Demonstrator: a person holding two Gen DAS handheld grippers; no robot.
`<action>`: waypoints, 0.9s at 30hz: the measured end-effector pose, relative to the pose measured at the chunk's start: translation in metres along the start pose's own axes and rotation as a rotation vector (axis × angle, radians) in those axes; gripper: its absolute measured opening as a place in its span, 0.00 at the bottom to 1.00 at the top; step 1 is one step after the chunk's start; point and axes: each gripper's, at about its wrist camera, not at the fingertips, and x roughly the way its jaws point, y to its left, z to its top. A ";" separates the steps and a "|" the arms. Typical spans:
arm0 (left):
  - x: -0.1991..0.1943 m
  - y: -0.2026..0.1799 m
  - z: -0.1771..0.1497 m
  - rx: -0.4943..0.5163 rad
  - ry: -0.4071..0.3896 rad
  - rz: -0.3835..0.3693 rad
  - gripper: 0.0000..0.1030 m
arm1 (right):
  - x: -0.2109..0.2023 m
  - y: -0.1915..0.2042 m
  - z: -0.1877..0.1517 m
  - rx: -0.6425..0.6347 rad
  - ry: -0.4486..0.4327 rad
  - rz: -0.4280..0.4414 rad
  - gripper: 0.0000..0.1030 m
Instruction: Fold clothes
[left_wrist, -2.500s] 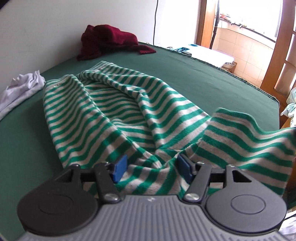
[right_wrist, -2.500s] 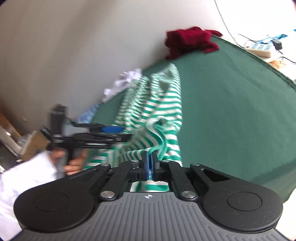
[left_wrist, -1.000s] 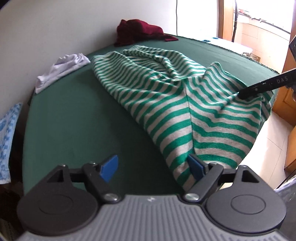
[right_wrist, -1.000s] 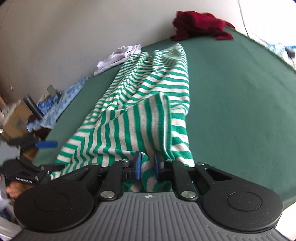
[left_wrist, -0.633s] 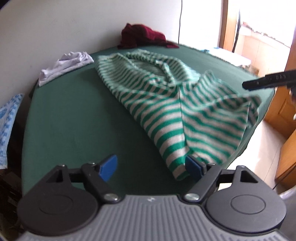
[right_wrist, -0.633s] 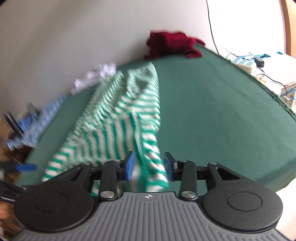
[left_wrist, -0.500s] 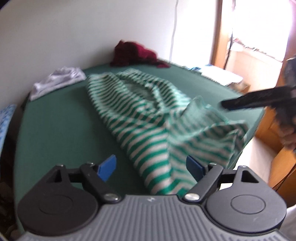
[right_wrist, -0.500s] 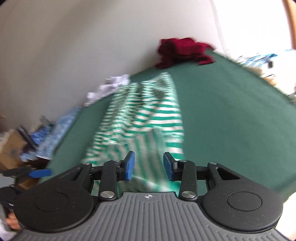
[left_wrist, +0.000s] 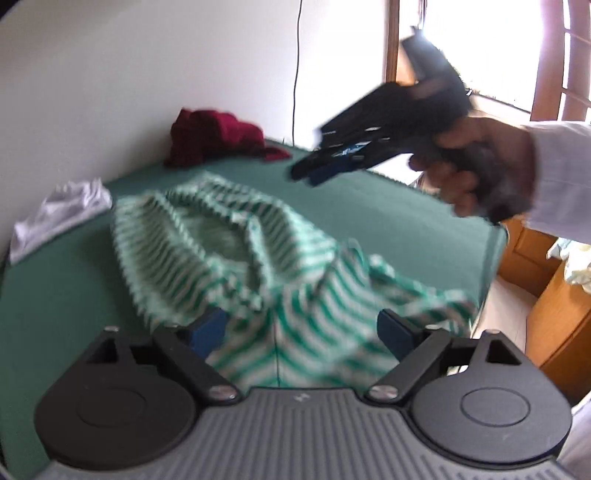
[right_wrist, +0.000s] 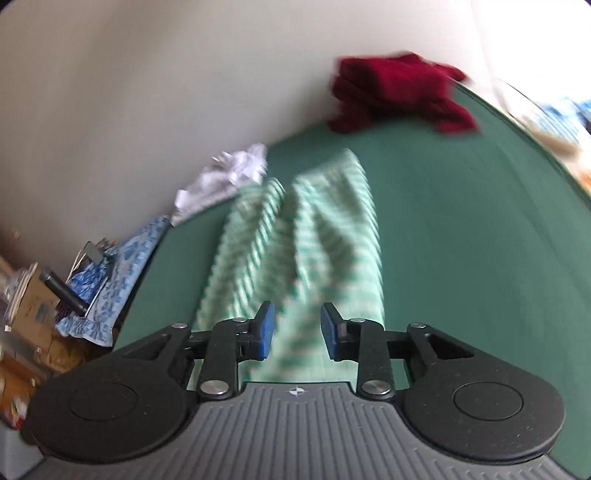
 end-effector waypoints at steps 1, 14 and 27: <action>0.015 -0.001 0.009 -0.014 0.012 -0.022 0.84 | 0.009 0.000 0.016 -0.034 0.004 0.005 0.30; 0.146 0.055 0.040 -0.320 0.157 -0.016 0.74 | 0.180 0.032 0.111 -0.282 0.085 -0.033 0.37; 0.131 0.062 0.031 -0.398 0.097 0.105 0.03 | 0.188 0.016 0.125 -0.164 0.001 0.101 0.08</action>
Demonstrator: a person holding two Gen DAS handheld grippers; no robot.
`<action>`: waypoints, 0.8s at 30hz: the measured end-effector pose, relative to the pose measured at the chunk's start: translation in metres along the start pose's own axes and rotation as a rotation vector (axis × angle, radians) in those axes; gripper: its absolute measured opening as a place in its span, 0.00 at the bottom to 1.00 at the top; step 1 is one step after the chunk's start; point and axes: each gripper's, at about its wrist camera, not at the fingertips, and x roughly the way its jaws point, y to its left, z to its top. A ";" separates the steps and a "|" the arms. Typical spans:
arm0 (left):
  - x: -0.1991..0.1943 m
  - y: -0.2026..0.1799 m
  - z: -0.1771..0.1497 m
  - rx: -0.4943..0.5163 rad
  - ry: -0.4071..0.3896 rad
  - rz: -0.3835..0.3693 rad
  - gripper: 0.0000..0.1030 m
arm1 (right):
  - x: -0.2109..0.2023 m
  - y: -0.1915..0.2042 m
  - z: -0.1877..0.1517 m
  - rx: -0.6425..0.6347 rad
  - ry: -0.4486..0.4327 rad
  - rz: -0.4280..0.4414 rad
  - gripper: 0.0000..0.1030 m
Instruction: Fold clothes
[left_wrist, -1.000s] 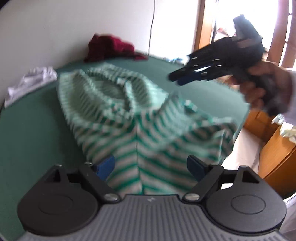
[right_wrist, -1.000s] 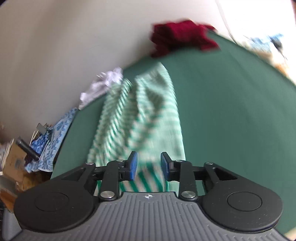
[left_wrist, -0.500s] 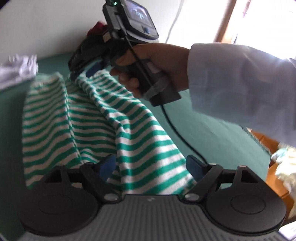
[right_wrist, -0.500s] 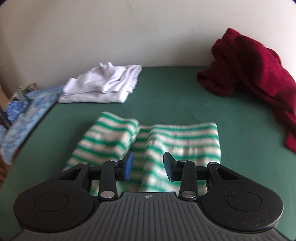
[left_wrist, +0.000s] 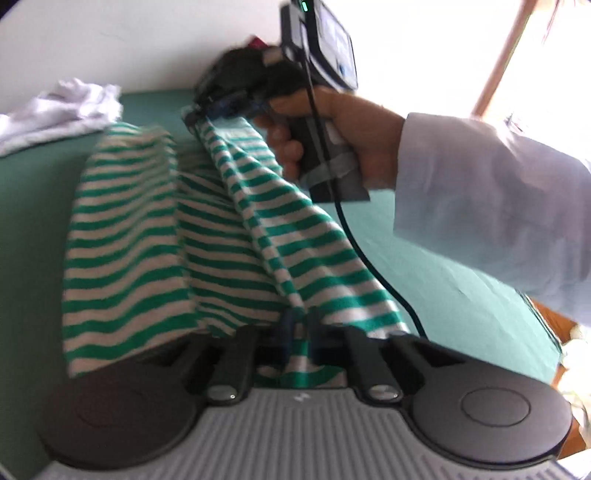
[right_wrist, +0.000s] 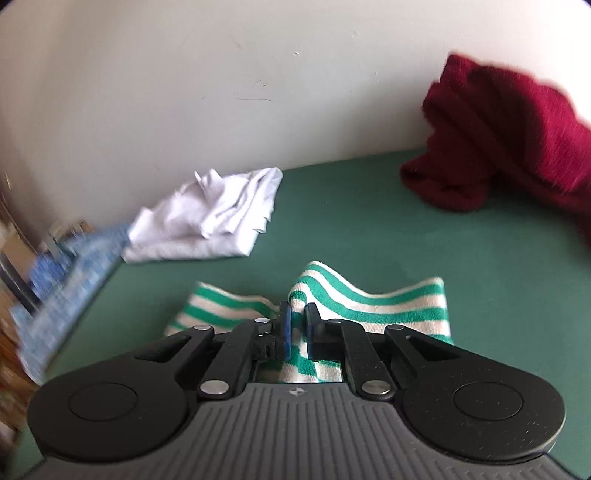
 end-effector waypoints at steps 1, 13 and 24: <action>0.002 0.003 -0.002 -0.015 0.011 0.013 0.03 | 0.006 0.000 -0.001 0.011 0.009 0.009 0.08; -0.015 -0.003 0.000 0.040 -0.046 0.043 0.10 | -0.032 -0.013 0.007 -0.002 -0.064 0.074 0.37; -0.015 -0.013 -0.019 0.040 -0.024 0.088 0.26 | -0.002 -0.004 0.004 -0.029 -0.035 0.042 0.18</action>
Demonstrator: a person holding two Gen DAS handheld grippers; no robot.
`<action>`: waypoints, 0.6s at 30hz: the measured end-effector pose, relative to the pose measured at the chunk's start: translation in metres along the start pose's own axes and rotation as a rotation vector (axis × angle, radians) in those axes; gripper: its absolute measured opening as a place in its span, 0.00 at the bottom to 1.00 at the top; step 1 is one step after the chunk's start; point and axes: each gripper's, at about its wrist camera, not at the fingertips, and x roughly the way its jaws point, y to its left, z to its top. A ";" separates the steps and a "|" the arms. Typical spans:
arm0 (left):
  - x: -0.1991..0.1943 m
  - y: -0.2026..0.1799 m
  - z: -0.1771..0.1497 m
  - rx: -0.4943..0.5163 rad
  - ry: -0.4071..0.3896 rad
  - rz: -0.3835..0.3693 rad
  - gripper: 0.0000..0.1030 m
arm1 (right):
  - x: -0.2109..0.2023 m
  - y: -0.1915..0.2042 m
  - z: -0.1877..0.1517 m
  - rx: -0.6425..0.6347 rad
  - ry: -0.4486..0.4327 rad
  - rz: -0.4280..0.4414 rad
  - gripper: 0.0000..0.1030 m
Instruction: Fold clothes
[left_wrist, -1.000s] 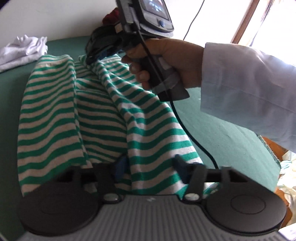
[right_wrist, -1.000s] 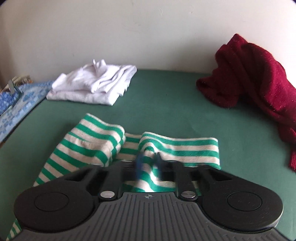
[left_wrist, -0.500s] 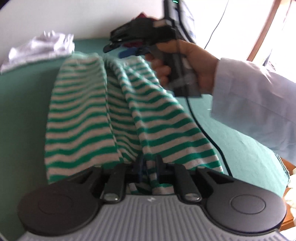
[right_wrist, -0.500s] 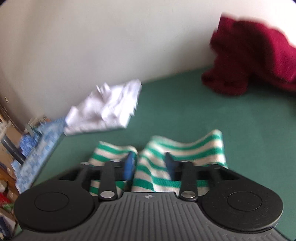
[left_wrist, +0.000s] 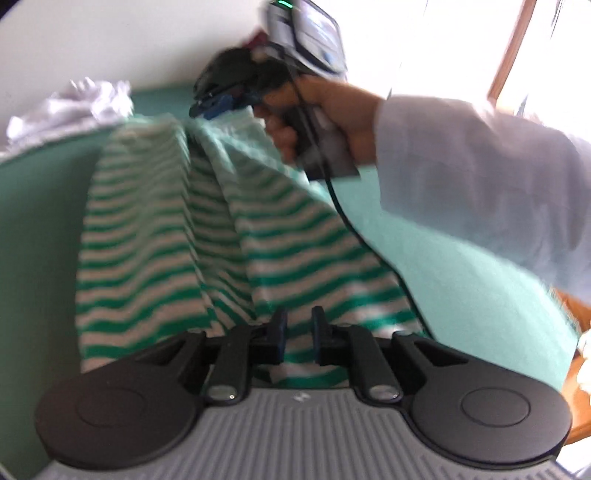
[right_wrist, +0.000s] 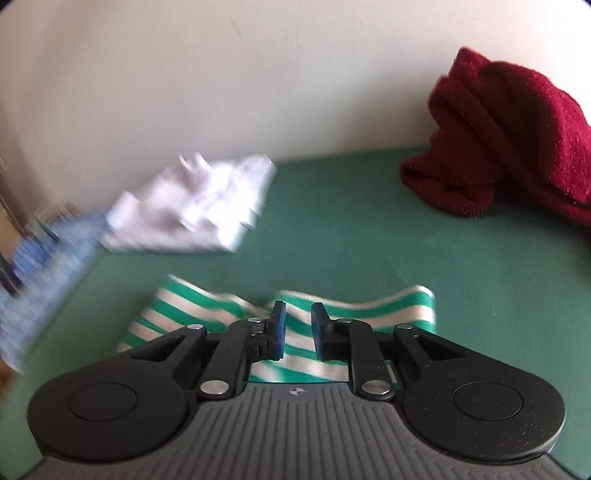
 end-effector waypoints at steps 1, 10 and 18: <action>-0.005 0.001 0.001 -0.005 -0.011 0.009 0.39 | -0.006 0.007 0.002 -0.016 -0.005 0.052 0.23; 0.001 0.011 -0.012 -0.077 0.009 0.049 0.45 | 0.032 0.036 -0.001 -0.016 0.107 0.027 0.06; 0.014 -0.001 -0.009 -0.135 -0.019 -0.018 0.74 | 0.052 0.044 -0.012 -0.208 0.023 -0.163 0.04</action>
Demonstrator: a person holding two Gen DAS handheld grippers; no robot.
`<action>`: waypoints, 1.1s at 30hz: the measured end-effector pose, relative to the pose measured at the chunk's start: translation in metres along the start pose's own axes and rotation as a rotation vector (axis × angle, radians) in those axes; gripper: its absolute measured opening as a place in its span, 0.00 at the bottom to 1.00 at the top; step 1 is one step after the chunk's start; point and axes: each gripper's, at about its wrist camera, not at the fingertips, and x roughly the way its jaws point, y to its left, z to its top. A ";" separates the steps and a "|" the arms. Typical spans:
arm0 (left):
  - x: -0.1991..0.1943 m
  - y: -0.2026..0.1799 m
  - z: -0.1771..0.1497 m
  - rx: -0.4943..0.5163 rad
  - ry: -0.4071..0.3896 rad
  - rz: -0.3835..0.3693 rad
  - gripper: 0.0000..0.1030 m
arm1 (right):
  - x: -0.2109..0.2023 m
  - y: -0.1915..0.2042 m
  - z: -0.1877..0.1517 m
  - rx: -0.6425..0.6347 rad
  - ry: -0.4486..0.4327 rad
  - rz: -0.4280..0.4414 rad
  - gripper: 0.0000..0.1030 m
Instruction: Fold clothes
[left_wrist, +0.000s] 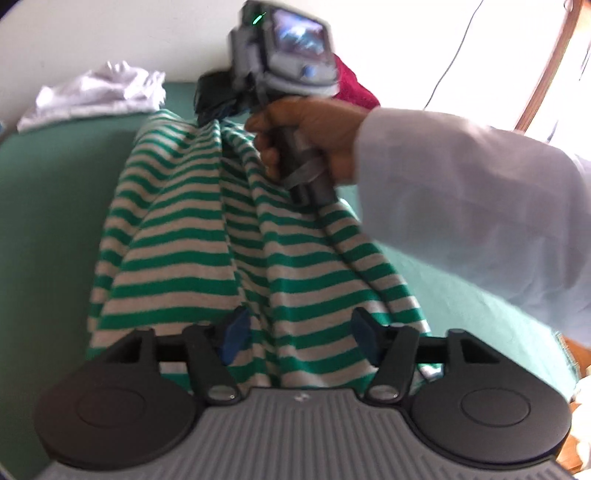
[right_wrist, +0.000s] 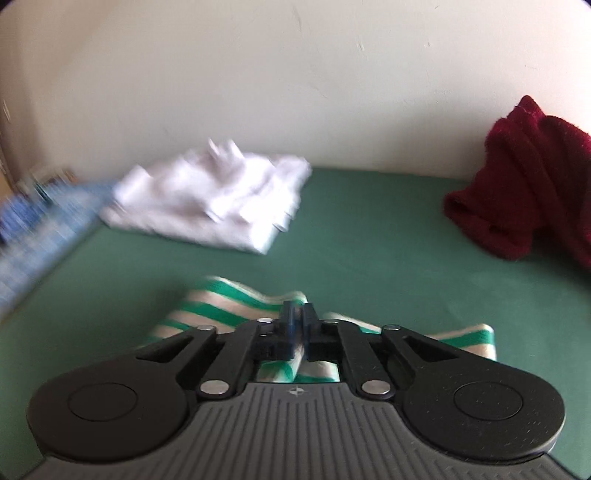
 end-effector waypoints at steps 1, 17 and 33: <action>0.002 -0.002 -0.003 0.011 -0.005 0.003 0.74 | 0.000 -0.003 -0.002 0.010 -0.016 0.007 0.05; -0.032 -0.002 0.002 0.051 -0.012 -0.011 0.72 | -0.055 -0.008 -0.019 0.199 0.011 0.227 0.39; -0.011 -0.018 -0.011 -0.006 -0.009 -0.041 0.74 | -0.048 -0.010 -0.030 0.185 0.018 0.174 0.00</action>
